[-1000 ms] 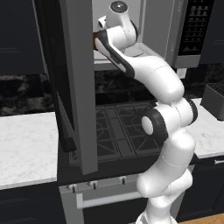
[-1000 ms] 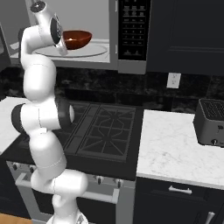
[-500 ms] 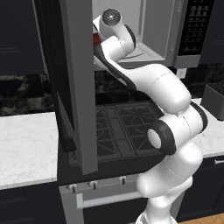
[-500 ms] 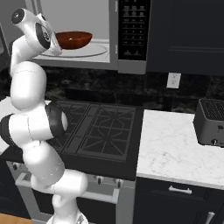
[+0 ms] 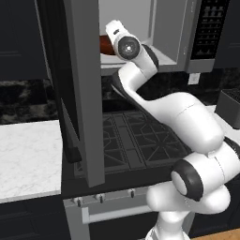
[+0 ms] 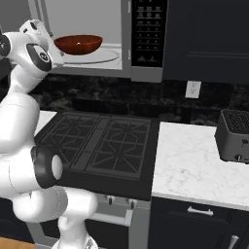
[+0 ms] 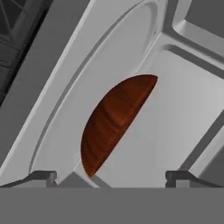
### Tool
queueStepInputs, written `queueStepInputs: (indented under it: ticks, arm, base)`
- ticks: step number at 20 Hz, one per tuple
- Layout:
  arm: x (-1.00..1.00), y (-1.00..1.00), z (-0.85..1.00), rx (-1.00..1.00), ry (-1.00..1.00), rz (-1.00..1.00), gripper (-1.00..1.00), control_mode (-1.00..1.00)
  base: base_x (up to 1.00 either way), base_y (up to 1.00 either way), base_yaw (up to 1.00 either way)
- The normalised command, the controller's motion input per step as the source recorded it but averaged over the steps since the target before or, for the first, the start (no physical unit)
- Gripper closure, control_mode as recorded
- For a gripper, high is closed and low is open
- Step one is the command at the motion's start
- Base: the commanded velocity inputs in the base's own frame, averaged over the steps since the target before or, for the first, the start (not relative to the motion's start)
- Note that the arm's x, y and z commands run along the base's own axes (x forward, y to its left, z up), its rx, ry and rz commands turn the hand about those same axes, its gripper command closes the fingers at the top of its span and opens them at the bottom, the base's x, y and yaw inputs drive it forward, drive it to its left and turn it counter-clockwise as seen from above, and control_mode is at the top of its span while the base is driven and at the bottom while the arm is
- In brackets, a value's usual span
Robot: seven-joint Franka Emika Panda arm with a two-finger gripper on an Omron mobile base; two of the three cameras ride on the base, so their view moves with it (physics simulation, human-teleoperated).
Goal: Open the microwave, place the bowl with waffle inside the microwave, then close the microwave door and turn it on.
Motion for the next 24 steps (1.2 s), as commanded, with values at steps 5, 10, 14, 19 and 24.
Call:
queueStepInputs:
  ticks: [5,10,14,19,24]
  arm:
    - [-0.75,-0.29,0.77,0.00,-0.19,0.00,-1.00,-1.00]
    - [-1.00,-0.31,-0.10,-0.05,-0.01,0.00,-1.00,-1.00]
    - [-1.00,-0.29,-0.16,-0.10,0.00,0.00,-1.00,-1.00]
    - [-1.00,-0.30,-0.03,-0.07,0.00,0.00,-1.00,-1.00]
    - [-1.00,-0.33,-0.11,-0.05,0.01,0.00,-1.00,-1.00]
  base:
    - [0.00,0.00,0.00]
    - [0.00,0.00,0.00]
    - [0.00,0.00,0.00]
    - [0.00,0.00,0.00]
    - [0.00,0.00,0.00]
